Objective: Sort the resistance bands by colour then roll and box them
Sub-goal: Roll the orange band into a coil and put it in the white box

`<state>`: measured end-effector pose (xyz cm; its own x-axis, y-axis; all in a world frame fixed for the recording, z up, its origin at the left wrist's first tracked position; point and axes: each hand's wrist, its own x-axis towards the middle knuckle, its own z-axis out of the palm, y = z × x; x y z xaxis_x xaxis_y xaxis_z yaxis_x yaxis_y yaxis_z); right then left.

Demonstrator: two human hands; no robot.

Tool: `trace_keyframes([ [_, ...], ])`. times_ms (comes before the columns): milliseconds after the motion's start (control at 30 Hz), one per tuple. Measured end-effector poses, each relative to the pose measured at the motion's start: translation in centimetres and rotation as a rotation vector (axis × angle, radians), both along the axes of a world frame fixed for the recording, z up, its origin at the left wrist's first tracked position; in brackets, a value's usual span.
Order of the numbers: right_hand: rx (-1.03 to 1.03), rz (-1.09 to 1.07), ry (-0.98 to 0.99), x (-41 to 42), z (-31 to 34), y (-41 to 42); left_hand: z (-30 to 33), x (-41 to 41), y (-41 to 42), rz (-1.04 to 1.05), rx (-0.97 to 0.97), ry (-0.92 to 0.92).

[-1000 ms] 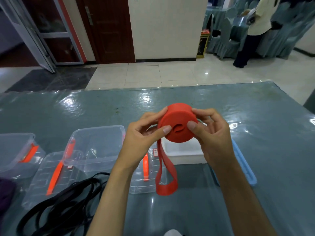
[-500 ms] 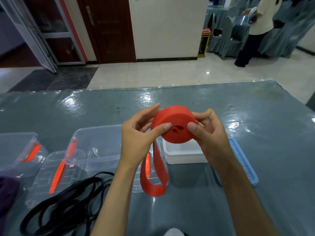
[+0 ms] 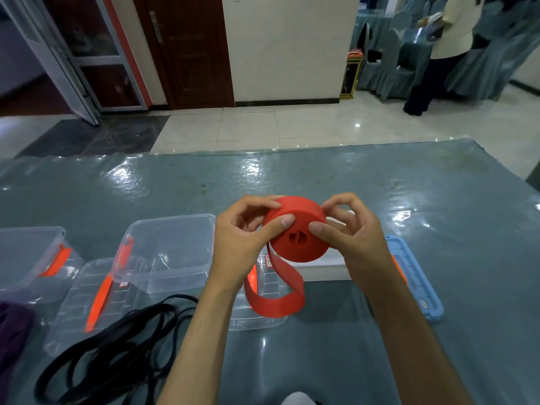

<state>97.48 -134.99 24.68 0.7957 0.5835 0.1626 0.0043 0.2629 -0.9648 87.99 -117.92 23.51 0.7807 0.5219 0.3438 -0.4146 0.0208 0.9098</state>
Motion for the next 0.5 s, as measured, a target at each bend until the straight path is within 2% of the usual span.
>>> trace_keyframes([
  [200, 0.181, 0.017, 0.086, -0.4, -0.7, 0.7, 0.0, -0.6, 1.4, -0.115, 0.133, 0.06],
  [367, -0.01, 0.04, -0.017, 0.1, -0.5, 0.4, 0.2, -0.3, 1.1, 0.04, 0.09, 0.059],
  [500, 0.066, -0.035, -0.053, 0.1, -0.5, 0.6, 0.0, -0.5, 1.3, -0.082, 0.091, 0.106],
])
